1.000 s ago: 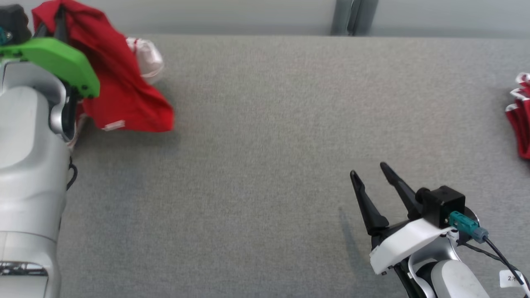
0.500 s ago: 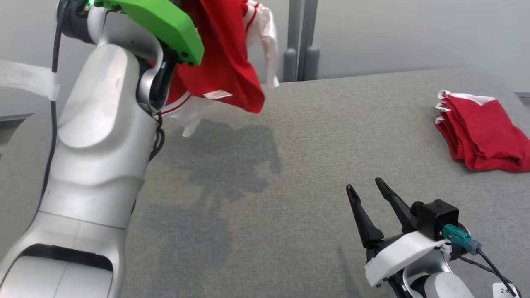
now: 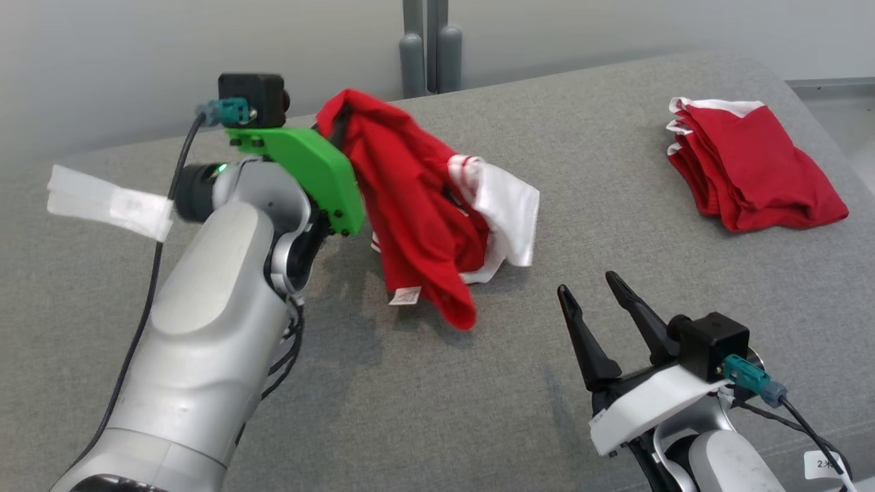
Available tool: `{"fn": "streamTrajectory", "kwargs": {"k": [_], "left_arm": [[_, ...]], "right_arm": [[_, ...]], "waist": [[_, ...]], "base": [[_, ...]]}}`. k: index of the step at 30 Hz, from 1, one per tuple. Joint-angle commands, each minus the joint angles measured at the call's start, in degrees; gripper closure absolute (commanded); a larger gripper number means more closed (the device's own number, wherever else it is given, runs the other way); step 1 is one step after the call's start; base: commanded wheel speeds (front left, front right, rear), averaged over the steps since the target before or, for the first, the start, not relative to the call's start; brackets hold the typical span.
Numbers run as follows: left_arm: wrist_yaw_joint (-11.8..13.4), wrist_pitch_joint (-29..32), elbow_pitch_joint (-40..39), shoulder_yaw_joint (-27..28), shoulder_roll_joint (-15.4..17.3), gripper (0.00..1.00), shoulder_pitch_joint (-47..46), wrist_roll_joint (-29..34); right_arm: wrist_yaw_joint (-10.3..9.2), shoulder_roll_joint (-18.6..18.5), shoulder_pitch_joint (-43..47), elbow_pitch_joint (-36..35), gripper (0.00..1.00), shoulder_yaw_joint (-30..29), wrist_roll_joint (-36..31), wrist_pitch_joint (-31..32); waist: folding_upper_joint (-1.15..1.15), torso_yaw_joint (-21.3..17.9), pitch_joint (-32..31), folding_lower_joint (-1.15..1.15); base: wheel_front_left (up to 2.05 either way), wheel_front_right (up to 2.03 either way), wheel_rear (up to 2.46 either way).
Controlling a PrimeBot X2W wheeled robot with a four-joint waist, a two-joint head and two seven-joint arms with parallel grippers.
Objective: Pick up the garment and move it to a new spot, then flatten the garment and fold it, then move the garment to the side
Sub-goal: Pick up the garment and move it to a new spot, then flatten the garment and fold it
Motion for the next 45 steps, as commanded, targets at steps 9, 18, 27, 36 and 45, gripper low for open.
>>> {"fn": "streamTrajectory", "kwargs": {"k": [9, 18, 27, 36, 45], "left_arm": [[2.9, -9.8, 12.8, -0.9, 5.4, 0.00, 0.4, 5.4], [2.8, -13.2, 19.9, -0.4, 5.3, 0.00, 1.6, 4.5], [-2.6, -11.2, 21.0, -1.7, 3.1, 0.00, 9.4, 2.1], [-3.2, -12.3, 15.1, -6.6, -0.5, 0.00, 17.7, 2.0], [-1.5, -10.3, 8.6, -12.7, -1.0, 0.00, 20.5, 0.1]], "right_arm": [[-0.06, 0.0, -3.2, 0.9, 0.00, 1.2, 0.4, -1.3], [-0.06, 0.0, -2.0, 1.9, 0.00, 0.3, -0.3, -1.1], [-0.06, 0.0, 0.9, 2.1, 0.00, -0.9, -0.1, -0.4], [-0.06, 0.0, 2.3, 0.5, 0.00, -1.5, -0.3, 0.5], [-0.06, 0.0, 1.5, -1.0, 0.00, -1.8, -0.7, 1.0]], "waist": [[0.00, -3.4, 6.6, 0.00], [0.00, 1.5, 3.3, 0.00], [0.00, 5.5, -2.0, 0.00], [0.00, 5.0, -3.3, 0.00], [0.00, 0.2, -0.4, 0.00]], "base": [[0.00, 0.00, 0.00], [0.00, 0.00, 0.00], [0.00, 0.00, 0.00], [0.00, 0.00, 0.00], [0.00, 0.00, 0.00]]}}
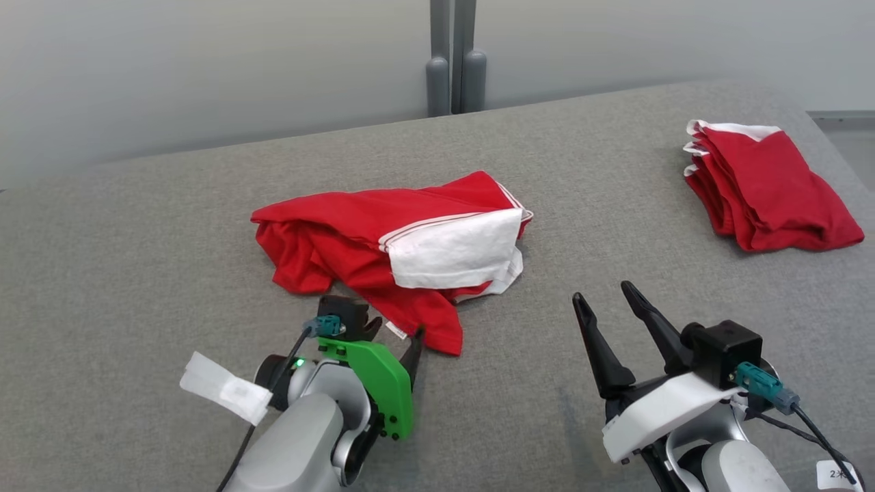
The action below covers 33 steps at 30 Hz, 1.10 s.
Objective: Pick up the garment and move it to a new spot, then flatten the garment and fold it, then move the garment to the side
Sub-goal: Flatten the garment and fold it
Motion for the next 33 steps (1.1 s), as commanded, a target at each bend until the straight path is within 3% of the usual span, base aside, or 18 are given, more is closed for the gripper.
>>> {"fn": "streamTrajectory", "kwargs": {"k": [1, 8, 15, 18, 26, 33], "left_arm": [[0.5, 0.3, -0.7, -0.7, 0.1, 0.00, 0.7, -0.7], [4.4, 0.8, -1.8, -4.5, 0.2, 0.00, -0.6, -0.9], [6.3, -0.3, 0.4, -6.2, 0.2, 0.00, -1.6, 0.1], [6.6, -1.2, 1.4, -6.5, 0.2, 1.00, -2.1, 0.3], [7.2, -8.2, -1.4, -3.8, 0.7, 1.00, -2.1, -1.1], [10.0, -12.9, -12.9, -0.6, 5.0, 1.00, -3.2, -0.1]], "right_arm": [[-0.06, 0.0, -0.2, -0.4, 0.00, -0.1, -0.2, -0.1], [-0.06, 0.0, -1.3, -0.8, 0.00, -0.4, 0.2, -1.1], [-0.06, 0.0, -1.7, -0.2, 0.00, -0.5, 0.6, -2.3], [-0.06, 0.0, -2.1, 0.1, 0.00, -0.7, 0.7, -2.7], [-0.06, 0.0, -2.2, 1.2, 0.00, -0.8, 1.2, -3.4], [-0.06, 0.0, -1.6, 1.9, 0.00, -0.6, 1.2, -3.5]], "waist": [[0.00, -2.9, 2.6, 0.00], [0.00, -6.9, 5.8, 0.00], [0.00, -8.3, 7.8, 0.00], [0.00, -8.3, 8.2, 0.00], [0.00, -6.1, 7.2, 0.00], [0.00, -3.8, 4.7, 0.00]], "base": [[0.00, 0.00, 0.00], [0.00, 0.00, 0.00], [0.00, 0.00, 0.00], [0.00, 0.00, 0.00], [0.00, 0.00, 0.00], [0.00, 0.00, 0.00]]}}
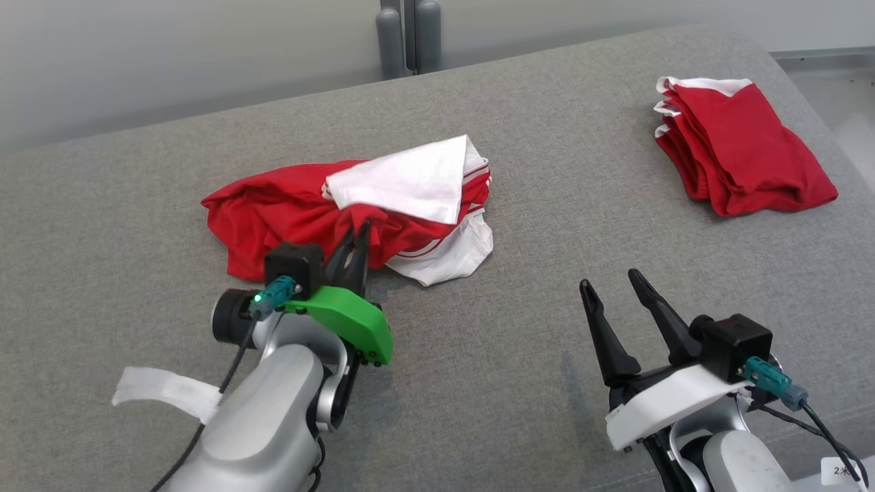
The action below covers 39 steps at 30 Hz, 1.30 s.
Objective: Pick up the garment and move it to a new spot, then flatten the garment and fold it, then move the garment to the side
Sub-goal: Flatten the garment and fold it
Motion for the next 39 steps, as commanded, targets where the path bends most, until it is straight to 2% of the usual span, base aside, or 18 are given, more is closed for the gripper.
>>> {"fn": "streamTrajectory", "kwargs": {"k": [1, 5, 6, 11, 17, 23, 30, 34, 39], "left_arm": [[0.9, -0.5, -3.1, 0.9, 1.4, 1.00, -0.6, 0.6], [3.6, 0.3, -13.6, 2.7, 5.5, 1.00, -1.0, 1.5], [3.6, 0.3, -13.6, 2.7, 5.5, 1.00, -1.0, 1.5], [6.3, 4.3, -26.2, 3.6, 10.0, 1.00, -3.4, 3.7], [9.2, 9.0, -37.5, 5.1, 13.8, 1.00, -6.8, 5.5], [9.4, 12.1, -44.0, 4.3, 14.8, 1.00, -9.5, 6.6], [7.2, 14.2, -48.2, 1.1, 11.1, 1.00, -13.4, 6.0], [6.0, 14.4, -47.2, 0.0, 8.8, 1.00, -15.2, 4.7], [6.8, 13.0, -39.7, 1.7, 10.9, 1.00, -13.1, 5.0]], "right_arm": [[-0.06, 0.0, 0.2, 0.2, 0.00, -0.1, 0.3, -0.4], [-0.06, 0.0, 0.9, 0.5, 0.00, 0.0, 0.6, -0.3], [-0.06, 0.0, 0.9, 0.5, 0.00, 0.0, 0.6, -0.3], [-0.07, 0.0, 1.4, 0.8, 0.00, 0.3, 0.7, -0.2], [-0.07, 0.0, 1.5, 0.8, 0.00, 0.6, 0.8, -0.1], [-0.07, 0.0, 2.4, 0.6, 0.00, 0.1, 0.4, 0.3], [-0.07, 0.0, 2.7, 0.5, 0.00, 0.1, 0.6, 0.2], [-0.07, 0.0, 2.7, 0.6, 0.00, 0.3, 1.0, 0.0], [-0.07, 0.0, 2.5, 0.8, 0.00, 1.4, 1.2, -0.2]], "waist": [[0.00, 1.3, -1.5, 0.00], [0.00, 2.0, -3.1, 0.00], [0.00, 2.0, -3.1, 0.00], [0.00, 2.1, -4.7, 0.00], [0.00, 1.3, -6.2, 0.00], [0.00, 0.9, -7.3, 0.00], [0.00, 1.0, -8.0, 0.00], [0.00, 1.2, -8.0, 0.00], [0.00, 1.1, -7.5, 0.00]], "base": [[0.00, 0.00, 0.00], [0.00, 0.00, 0.00], [0.00, 0.00, 0.00], [0.00, 0.00, 0.00], [0.00, 0.00, 0.00], [0.00, 0.00, 0.00], [0.00, 0.00, 0.00], [0.00, 0.00, 0.00], [0.00, 0.00, 0.00]]}}
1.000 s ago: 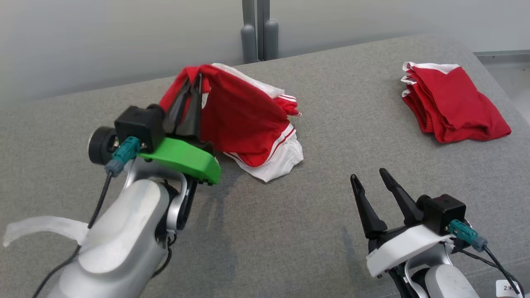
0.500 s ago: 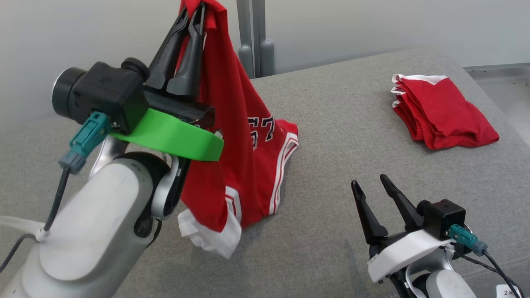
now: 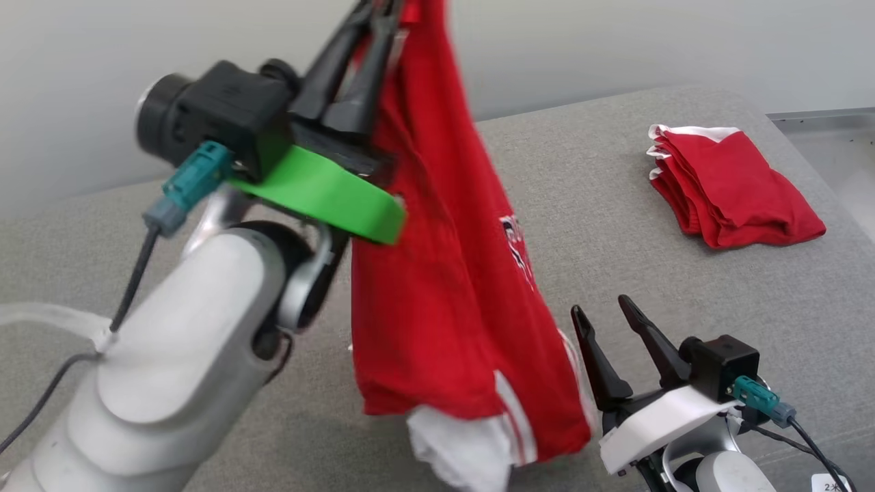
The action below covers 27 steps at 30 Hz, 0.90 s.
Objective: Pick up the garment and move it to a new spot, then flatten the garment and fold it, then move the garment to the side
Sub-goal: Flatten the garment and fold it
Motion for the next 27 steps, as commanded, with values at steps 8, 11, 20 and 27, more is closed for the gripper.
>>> {"fn": "streamTrajectory", "kwargs": {"k": [8, 11, 20, 27], "left_arm": [[1.4, -2.6, 17.2, 4.5, 7.6, 1.00, 10.7, -3.4], [1.3, -3.7, 21.0, 5.6, 9.2, 1.00, 13.0, -4.3], [-0.1, -7.2, 35.7, 7.7, 12.9, 0.95, 17.9, -6.1], [-1.6, -9.8, 44.9, 7.6, 11.0, 0.00, 15.2, -6.3]], "right_arm": [[-0.07, 0.0, -0.5, -0.7, 0.00, 0.2, -0.6, 0.2], [-0.07, -0.1, -0.9, -0.9, 0.00, -0.1, -0.9, 0.3], [-0.07, -0.1, -1.9, -2.0, 0.00, -0.6, -2.4, 1.5], [-0.07, -0.1, -2.4, -3.0, 0.00, -0.3, -3.3, 2.6]], "waist": [[0.00, 0.7, 2.6, 0.00], [0.00, 1.0, 3.2, 0.00], [0.00, 2.5, 5.3, 0.00], [0.00, 3.4, 6.1, 0.00]], "base": [[0.00, 0.00, 0.00], [0.00, 0.00, 0.00], [0.00, 0.00, 0.00], [0.00, 0.00, 0.00]]}}
